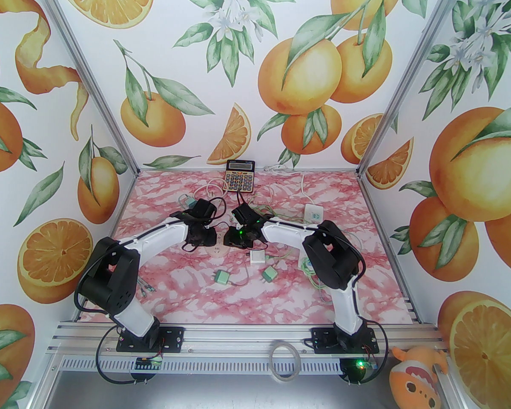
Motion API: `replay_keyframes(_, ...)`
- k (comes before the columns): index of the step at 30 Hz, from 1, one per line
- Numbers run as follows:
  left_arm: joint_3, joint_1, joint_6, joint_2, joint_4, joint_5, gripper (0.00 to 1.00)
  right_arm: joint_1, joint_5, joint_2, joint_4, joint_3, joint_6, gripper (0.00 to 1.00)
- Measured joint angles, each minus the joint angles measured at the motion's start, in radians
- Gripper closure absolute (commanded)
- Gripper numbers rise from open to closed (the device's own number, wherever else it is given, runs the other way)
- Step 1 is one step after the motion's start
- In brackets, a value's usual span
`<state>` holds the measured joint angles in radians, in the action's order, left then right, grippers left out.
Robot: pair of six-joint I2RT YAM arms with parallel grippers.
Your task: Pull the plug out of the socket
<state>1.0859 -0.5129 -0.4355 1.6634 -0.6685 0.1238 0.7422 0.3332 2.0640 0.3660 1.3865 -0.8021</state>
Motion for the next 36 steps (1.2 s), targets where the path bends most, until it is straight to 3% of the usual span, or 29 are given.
replay_keyframes(11,0.081,-0.124,-0.003,0.076,-0.078,0.223,0.89,-0.002,0.008,0.000,0.013,0.003,0.000,0.71)
replay_keyframes(19,0.089,-0.135,-0.002,0.082,-0.087,0.243,0.89,-0.004,0.010,0.000,0.027,0.011,0.003,0.71)
replay_keyframes(24,0.083,-0.084,0.001,0.076,-0.079,0.167,0.89,-0.003,0.009,0.002,0.027,0.013,0.007,0.71)
replay_keyframes(32,0.005,0.073,-0.001,0.018,-0.003,-0.109,0.89,-0.001,-0.002,0.005,0.024,0.019,0.008,0.71)
replay_keyframes(36,0.000,0.091,0.000,0.015,0.002,-0.151,0.89,0.000,-0.003,0.008,0.026,0.022,0.008,0.71)
